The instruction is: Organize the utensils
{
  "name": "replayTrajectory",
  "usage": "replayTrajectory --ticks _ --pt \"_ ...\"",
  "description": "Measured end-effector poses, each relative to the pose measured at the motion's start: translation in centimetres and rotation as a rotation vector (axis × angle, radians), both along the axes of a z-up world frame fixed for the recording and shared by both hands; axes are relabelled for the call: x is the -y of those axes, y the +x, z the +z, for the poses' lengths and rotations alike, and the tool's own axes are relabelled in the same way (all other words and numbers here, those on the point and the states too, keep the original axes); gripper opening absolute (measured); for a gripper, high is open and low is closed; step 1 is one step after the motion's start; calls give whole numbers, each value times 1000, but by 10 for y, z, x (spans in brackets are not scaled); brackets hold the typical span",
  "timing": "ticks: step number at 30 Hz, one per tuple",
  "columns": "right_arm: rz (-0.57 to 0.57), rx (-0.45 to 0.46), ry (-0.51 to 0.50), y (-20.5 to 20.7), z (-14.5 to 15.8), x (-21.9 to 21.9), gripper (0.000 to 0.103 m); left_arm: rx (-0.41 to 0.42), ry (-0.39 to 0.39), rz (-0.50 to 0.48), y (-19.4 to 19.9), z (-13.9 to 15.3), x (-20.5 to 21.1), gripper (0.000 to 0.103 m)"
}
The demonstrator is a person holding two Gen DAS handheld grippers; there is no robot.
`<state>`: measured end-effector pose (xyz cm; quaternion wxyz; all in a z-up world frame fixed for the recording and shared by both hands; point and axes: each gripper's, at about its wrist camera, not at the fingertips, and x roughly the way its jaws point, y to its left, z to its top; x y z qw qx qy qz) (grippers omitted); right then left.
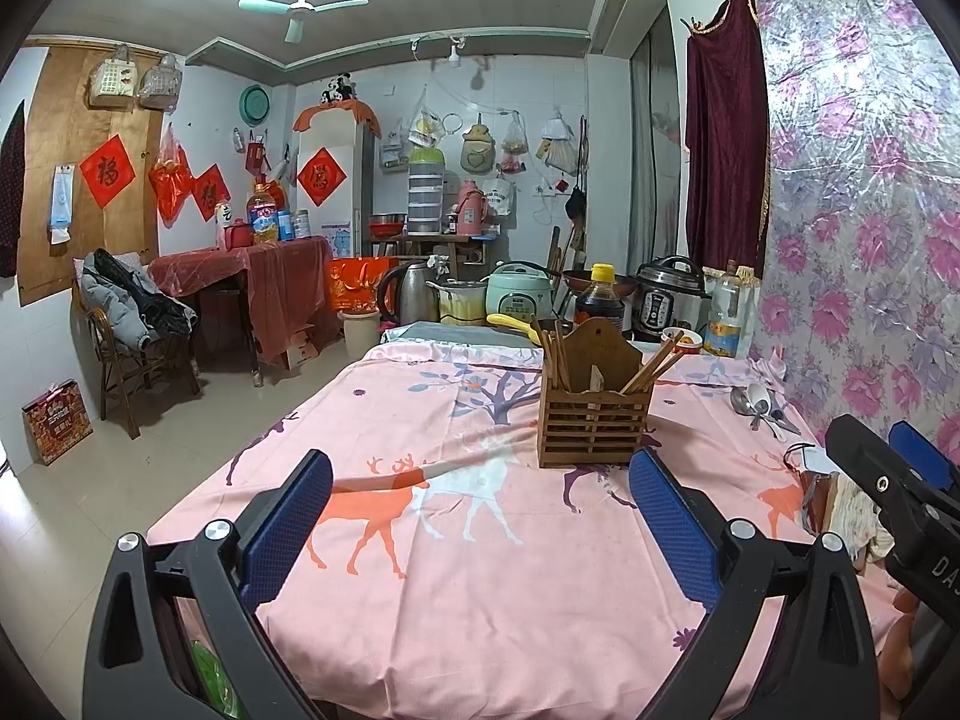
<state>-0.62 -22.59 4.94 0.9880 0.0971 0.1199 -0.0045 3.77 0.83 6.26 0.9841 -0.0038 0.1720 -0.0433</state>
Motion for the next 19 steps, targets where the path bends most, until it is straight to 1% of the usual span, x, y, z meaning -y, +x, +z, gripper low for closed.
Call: replayTrajectory --ticks 9,19 --pt "0 0 0 0 1 0 96 -6 18 -8 1 -5 4 97" --pt "0 -1 1 0 1 0 96 -10 -2 2 0 -3 1 97"
